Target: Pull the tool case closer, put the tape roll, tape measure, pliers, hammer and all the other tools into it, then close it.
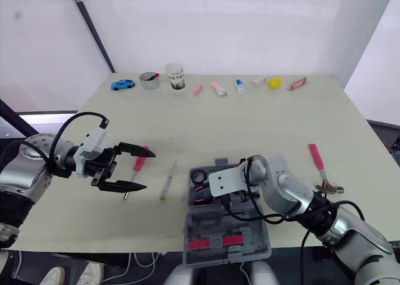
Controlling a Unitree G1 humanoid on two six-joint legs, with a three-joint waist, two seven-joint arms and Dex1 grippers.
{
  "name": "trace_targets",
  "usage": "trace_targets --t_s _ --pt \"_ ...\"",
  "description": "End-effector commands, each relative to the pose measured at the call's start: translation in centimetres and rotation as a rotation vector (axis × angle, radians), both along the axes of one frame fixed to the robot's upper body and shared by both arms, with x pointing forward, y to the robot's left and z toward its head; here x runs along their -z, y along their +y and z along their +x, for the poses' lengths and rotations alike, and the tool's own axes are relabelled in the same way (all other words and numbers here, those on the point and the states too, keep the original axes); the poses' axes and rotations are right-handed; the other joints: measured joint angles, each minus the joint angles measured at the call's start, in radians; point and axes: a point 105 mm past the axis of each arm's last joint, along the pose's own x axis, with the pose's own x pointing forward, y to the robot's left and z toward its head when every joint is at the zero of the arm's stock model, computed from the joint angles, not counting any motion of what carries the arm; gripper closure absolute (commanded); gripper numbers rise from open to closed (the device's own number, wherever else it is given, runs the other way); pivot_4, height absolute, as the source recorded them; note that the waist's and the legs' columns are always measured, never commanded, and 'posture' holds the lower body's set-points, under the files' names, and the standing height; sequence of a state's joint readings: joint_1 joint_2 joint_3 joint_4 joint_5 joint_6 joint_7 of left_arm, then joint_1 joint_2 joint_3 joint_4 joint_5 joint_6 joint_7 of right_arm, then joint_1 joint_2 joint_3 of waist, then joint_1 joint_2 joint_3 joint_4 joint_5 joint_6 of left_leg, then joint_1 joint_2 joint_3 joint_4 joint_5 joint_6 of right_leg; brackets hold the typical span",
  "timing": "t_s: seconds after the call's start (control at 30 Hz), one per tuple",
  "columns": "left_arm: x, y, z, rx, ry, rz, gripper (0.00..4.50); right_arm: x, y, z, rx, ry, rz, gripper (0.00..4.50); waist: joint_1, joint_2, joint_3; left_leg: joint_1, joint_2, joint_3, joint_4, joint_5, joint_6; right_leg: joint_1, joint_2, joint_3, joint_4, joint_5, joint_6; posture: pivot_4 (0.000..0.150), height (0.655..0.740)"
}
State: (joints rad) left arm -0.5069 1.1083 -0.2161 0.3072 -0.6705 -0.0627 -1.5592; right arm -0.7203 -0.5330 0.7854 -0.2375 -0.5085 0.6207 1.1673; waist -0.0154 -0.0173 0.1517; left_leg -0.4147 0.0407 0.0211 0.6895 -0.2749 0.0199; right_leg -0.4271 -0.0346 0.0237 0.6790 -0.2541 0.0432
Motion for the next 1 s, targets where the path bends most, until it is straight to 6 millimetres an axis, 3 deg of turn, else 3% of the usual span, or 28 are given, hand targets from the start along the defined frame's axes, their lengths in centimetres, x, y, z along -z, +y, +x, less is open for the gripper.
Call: trace_targets --t_s 0.03,0.33,0.37,0.47,0.5,0.57,0.83,0.93,1.0 --pt "-0.7 0.2 -0.5 0.057 -0.017 0.019 0.05 0.1 0.6 -0.4 -0.011 -0.002 0.018 3.47 0.0 0.0 0.0 0.0 0.0 0.0 0.0 0.0 0.0 0.0 0.0 0.0 0.0 0.0 0.0 0.15 0.74" --pt "-0.6 0.2 0.3 0.059 -0.034 0.022 0.05 1.1 0.3 -0.2 0.001 0.01 0.024 3.47 -0.002 -0.001 0.0 0.0 0.0 0.0 0.0 0.0 0.0 0.0 0.0 0.0 0.0 0.0 0.0 0.15 0.74" --pt "-0.6 0.2 0.3 0.061 -0.035 0.021 0.0 1.1 0.2 -0.3 -0.002 0.014 0.025 2.48 -0.001 -0.001 0.0 0.0 0.0 0.0 0.0 0.0 0.0 0.0 0.0 0.0 0.0 0.0 0.0 0.15 0.74" --pt "-0.5 0.0 0.4 0.066 -0.036 0.018 0.0 1.0 0.0 -0.3 0.003 0.013 0.034 1.37 0.001 -0.001 0.0 0.0 0.0 0.0 0.0 0.0 0.0 0.0 0.0 0.0 0.0 0.0 0.0 0.15 0.74" --pt "-0.4 0.0 0.4 0.067 -0.036 0.017 0.0 0.8 0.0 -0.3 0.009 0.013 0.045 0.76 0.001 -0.001 0.0 0.0 0.0 0.0 0.0 0.0 0.0 0.0 0.0 0.0 0.0 0.0 0.0 0.15 0.74" --pt "-0.3 0.0 0.4 0.068 -0.037 0.016 0.0 0.1 0.3 -0.1 0.022 0.004 0.082 0.11 0.003 -0.001 0.0 0.0 0.0 0.0 0.0 0.0 0.0 0.0 0.0 0.0 -0.001 0.0 0.0 0.15 0.74" --pt "-0.2 -0.1 0.6 0.07 -0.044 0.005 0.0 -3.0 0.5 0.1 0.143 0.132 0.336 0.11 0.002 -0.001 0.0 0.0 0.0 0.0 0.0 0.0 0.0 0.0 0.0 0.0 0.0 0.0 0.0 0.15 0.74" --pt "-0.2 -0.2 0.6 0.073 -0.045 0.001 0.0 -4.0 0.1 0.8 0.194 0.143 0.434 0.85 0.002 -0.001 0.0 0.0 0.0 0.0 0.0 0.0 0.0 0.0 0.0 0.0 0.0 0.0 0.0 0.15 0.74" --pt "-0.1 -0.3 0.7 0.075 -0.046 -0.001 0.0 -4.3 0.3 0.9 0.199 0.16 0.517 1.86 0.002 -0.001 0.0 0.0 0.0 -0.001 0.0 0.0 0.0 0.0 0.0 0.0 0.0 0.0 0.0 0.15 0.74"
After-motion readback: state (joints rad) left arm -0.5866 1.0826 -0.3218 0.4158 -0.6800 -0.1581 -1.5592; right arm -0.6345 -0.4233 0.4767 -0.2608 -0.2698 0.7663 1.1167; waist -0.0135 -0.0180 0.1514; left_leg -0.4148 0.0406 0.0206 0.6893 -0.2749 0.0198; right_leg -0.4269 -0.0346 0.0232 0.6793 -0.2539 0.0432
